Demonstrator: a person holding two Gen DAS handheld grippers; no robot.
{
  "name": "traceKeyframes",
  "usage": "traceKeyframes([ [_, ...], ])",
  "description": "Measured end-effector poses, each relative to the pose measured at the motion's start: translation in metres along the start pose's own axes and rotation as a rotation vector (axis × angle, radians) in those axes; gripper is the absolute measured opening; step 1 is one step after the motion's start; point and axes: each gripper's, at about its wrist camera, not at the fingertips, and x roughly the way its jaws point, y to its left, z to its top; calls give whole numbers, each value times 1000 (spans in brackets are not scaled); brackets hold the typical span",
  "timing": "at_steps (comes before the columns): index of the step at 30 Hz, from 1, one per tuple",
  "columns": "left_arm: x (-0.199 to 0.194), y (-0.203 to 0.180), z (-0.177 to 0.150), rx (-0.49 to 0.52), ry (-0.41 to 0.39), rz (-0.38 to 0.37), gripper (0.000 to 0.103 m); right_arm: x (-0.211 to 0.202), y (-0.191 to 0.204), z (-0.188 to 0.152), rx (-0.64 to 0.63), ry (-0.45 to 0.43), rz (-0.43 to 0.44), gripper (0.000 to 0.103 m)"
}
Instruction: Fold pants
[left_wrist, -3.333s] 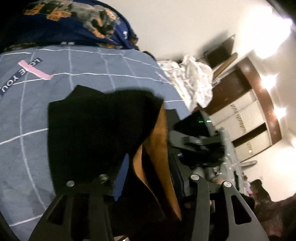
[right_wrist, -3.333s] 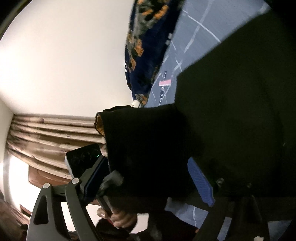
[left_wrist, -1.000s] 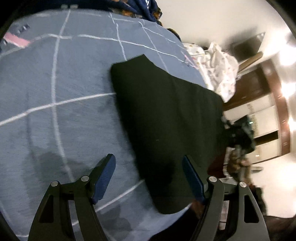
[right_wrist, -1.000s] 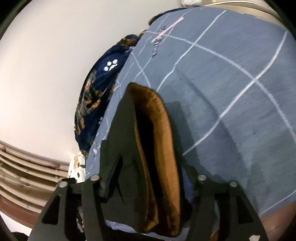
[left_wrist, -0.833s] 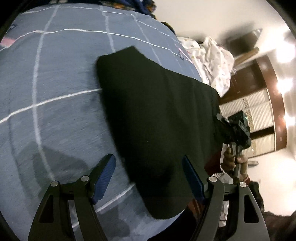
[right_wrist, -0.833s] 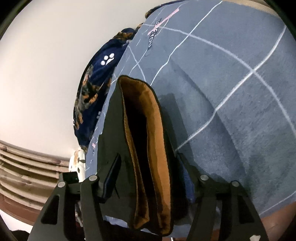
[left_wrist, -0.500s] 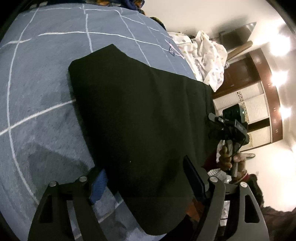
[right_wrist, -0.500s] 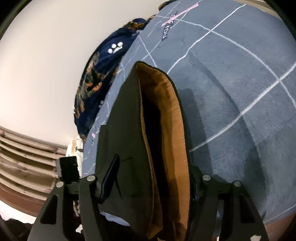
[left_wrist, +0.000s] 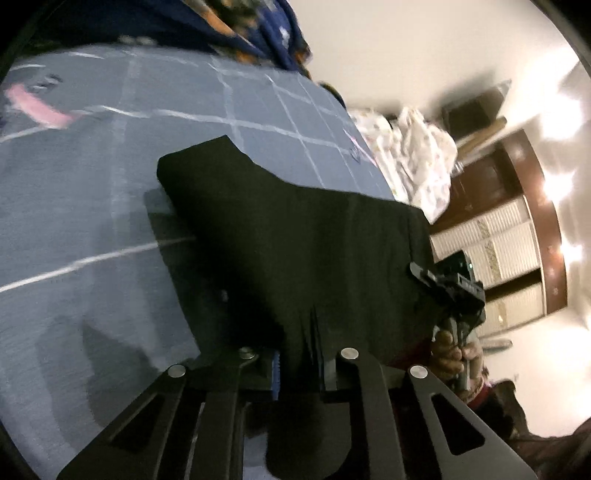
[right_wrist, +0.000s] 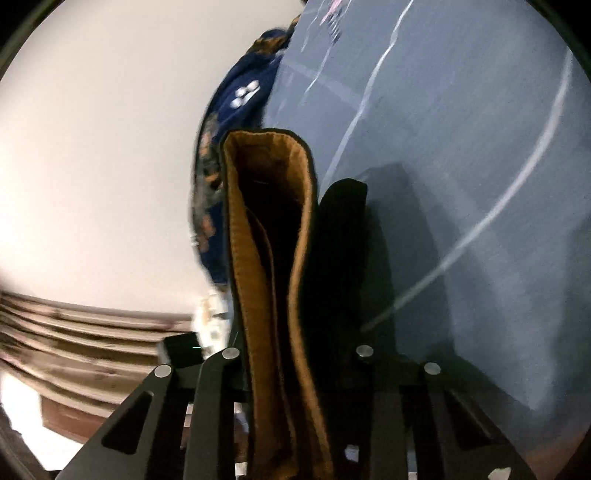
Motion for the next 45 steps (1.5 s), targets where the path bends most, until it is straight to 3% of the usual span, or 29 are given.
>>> traceKeyframes([
  [4, -63, 37, -15, -70, -97, 63, 14, 73, 21, -21, -13, 129, 57, 26],
  [7, -112, 75, -34, -130, -181, 159, 14, 132, 32, -36, -27, 227, 68, 25],
  [10, -140, 108, -54, -187, -227, 250, 14, 180, 44, -48, -111, 302, -2, 25],
  [12, -145, 121, -64, -204, -242, 283, 14, 188, 49, -49, -158, 301, -42, 33],
  [16, -142, 119, -71, -156, -258, 338, 17, 160, 47, -42, -143, 220, -78, 41],
  [19, -143, 113, -72, -120, -256, 383, 28, 114, 49, -38, -123, 111, -73, 44],
  [22, -157, 112, -79, -126, -312, 373, 32, 81, 66, -57, -145, 104, -24, 44],
  [23, -162, 111, -82, -127, -335, 373, 39, 77, 69, -67, -136, 121, -2, 44],
  [27, -176, 113, -88, -173, -410, 329, 45, 86, 64, -100, -78, 199, -13, 44],
  [33, -173, 106, -92, -144, -397, 349, 50, 99, 46, -102, 3, 189, -19, 44],
  [35, -168, 103, -94, -134, -387, 355, 56, 100, 48, -100, -15, 183, -32, 44],
  [38, -161, 102, -97, -139, -375, 337, 56, 109, 51, -95, -18, 173, -50, 44],
  [40, -156, 103, -98, -145, -352, 334, 57, 115, 57, -96, -59, 161, -84, 35],
  [41, -154, 102, -99, -142, -344, 342, 57, 119, 63, -97, -89, 162, -108, 13],
  [45, -155, 94, -99, -116, -347, 355, 57, 112, 98, -110, -194, 134, -80, 14],
])
